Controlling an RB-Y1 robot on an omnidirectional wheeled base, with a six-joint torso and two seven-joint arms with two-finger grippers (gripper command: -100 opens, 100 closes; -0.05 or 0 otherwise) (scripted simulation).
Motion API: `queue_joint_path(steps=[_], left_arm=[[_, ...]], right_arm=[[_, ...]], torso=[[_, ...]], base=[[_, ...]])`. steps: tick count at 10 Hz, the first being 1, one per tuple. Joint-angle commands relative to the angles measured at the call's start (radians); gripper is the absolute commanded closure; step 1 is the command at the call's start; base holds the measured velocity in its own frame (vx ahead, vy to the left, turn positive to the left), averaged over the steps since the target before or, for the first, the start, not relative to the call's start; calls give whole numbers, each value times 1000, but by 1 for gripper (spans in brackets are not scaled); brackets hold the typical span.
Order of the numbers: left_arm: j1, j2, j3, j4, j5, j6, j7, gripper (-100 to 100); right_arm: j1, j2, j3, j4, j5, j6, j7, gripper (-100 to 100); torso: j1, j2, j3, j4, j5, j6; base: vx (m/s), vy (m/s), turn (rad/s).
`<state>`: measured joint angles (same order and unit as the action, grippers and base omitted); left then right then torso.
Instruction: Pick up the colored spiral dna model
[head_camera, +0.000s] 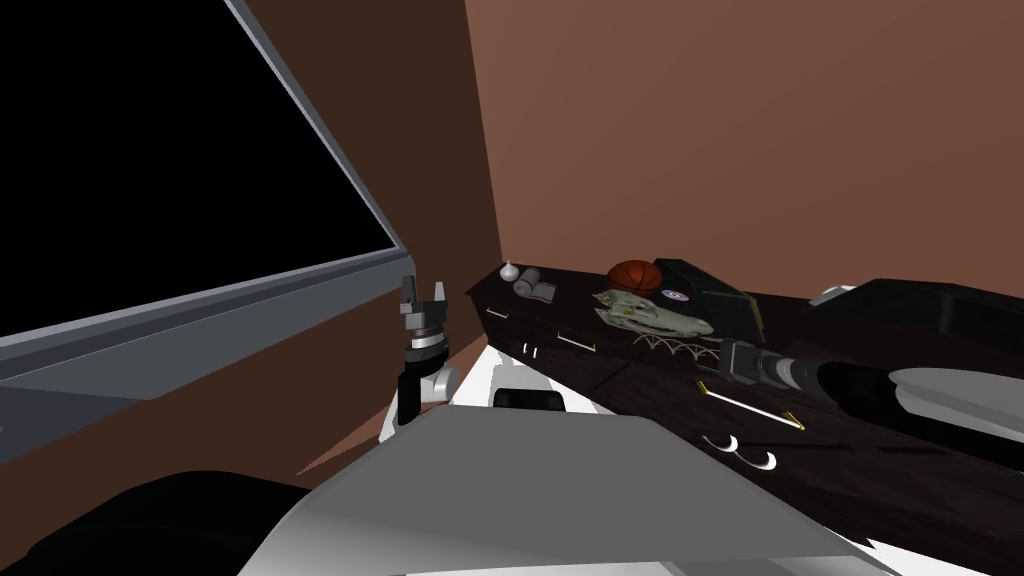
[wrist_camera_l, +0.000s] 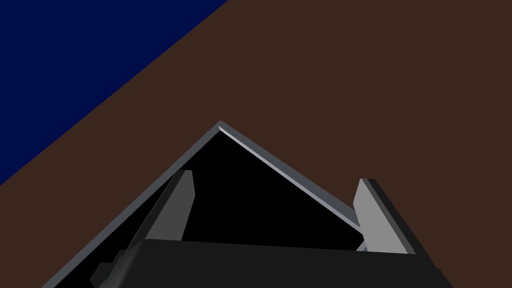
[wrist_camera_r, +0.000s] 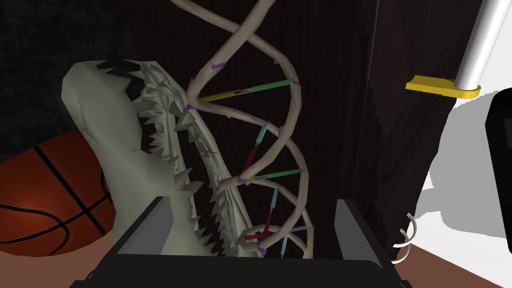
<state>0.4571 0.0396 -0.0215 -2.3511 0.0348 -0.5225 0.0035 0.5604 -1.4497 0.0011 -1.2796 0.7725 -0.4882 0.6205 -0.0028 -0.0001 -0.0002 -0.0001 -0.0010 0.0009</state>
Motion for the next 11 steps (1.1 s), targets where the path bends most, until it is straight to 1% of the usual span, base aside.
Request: queue_joint_path(steps=[1,2,3,4,8,9,10,11], left_arm=[[0,0,0,0,0,0,0,0],[0,0,0,0,0,0,0,0],[0,0,0,0,0,0,0,0],[0,0,0,0,0,0,0,0],[0,0,0,0,0,0,0,0],[0,0,0,0,0,0,0,0],[0,0,0,0,0,0,0,0],[0,0,0,0,0,0,0,0]], right_arm=[[-4,18,12,16,3,19,-4,-100],[-6,28,19,25,4,30,-6,-100],[-14,26,20,26,6,18,-1,-100],[-16,28,22,28,6,20,-1,100],[-15,28,22,28,6,20,0,100],[-15,28,22,27,6,20,0,0],[-2,11,7,9,2,11,-2,100],[0,0,0,0,0,0,0,100]], torso=[[0,0,0,0,0,0],[0,2,1,0,0,-1],[0,3,2,1,0,-1],[0,3,2,1,0,0],[1,3,2,1,1,0],[1,3,2,1,1,1],[1,3,2,1,1,1],[2,3,2,1,1,3]], base=[[-10,-5,221],[-30,-18,252],[-14,-12,43],[-3,0,-12],[0,0,0],[0,0,0],[13,7,-210],[23,16,-231]])
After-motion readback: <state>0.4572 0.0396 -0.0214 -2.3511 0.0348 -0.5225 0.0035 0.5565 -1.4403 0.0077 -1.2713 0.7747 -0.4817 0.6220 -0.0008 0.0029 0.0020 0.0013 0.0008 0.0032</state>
